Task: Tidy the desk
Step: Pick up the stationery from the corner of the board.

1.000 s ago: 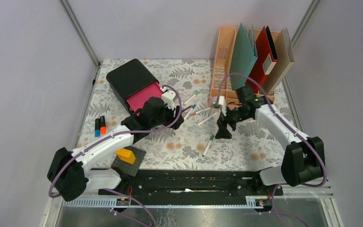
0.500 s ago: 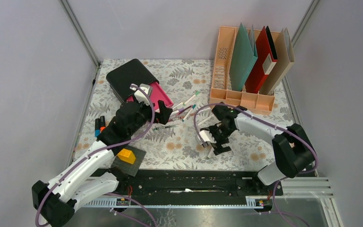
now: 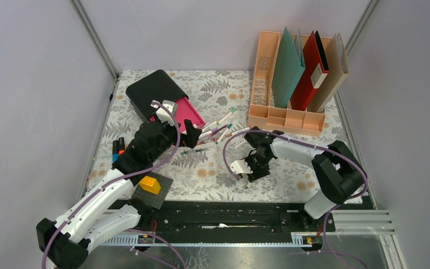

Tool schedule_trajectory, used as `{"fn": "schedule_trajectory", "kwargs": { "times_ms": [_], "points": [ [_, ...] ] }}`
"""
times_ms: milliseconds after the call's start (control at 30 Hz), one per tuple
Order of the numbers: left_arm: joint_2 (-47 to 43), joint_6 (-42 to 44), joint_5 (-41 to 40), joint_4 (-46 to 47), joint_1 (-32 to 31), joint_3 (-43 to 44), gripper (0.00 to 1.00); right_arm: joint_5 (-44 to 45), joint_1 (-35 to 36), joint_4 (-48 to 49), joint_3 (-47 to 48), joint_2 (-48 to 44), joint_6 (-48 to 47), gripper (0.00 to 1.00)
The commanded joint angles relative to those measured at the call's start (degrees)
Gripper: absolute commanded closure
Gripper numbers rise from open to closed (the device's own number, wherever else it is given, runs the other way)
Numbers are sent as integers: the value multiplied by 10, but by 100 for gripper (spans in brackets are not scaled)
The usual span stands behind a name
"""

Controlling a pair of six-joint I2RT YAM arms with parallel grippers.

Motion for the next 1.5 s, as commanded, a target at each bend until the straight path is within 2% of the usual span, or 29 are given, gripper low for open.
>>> {"fn": "schedule_trajectory", "kwargs": {
  "times_ms": [0, 100, 133, 167, 267, 300, 467, 933, 1067, 1267, 1467],
  "points": [
    [-13, -14, 20, 38, 8, -12, 1, 63, 10, 16, -8, 42, 28, 47],
    [-7, -43, 72, 70, 22, -30, 1, 80, 10, 18, -7, 52, 39, 60],
    [3, -69, 108, 85, 42, -37, 1, 96, 11, 18, -8, 58, 46, 77],
    [6, -74, 113, 87, 47, -39, 1, 100, 11, 18, -10, 61, 48, 83],
    [5, -85, 127, 93, 56, -45, 1, 104, 11, 23, -12, 61, 64, 98],
    [3, -90, 133, 94, 59, -48, 1, 105, 10, 28, -12, 59, 76, 100],
    [-7, -124, 170, 140, 66, -72, 1, 90, 10, 37, 17, 47, 164, 100],
    [15, -255, 265, 323, 68, -164, 1, -65, -35, 28, 95, 2, 364, 100],
    [37, -309, 288, 427, 68, -195, 1, -134, -71, 25, 117, -15, 412, 100],
    [90, -393, 299, 580, 64, -236, 1, -284, -123, 27, 141, -32, 466, 100],
    [161, -413, 249, 662, 1, -235, 1, -407, -155, 57, 141, -24, 536, 100]
  ]
}}
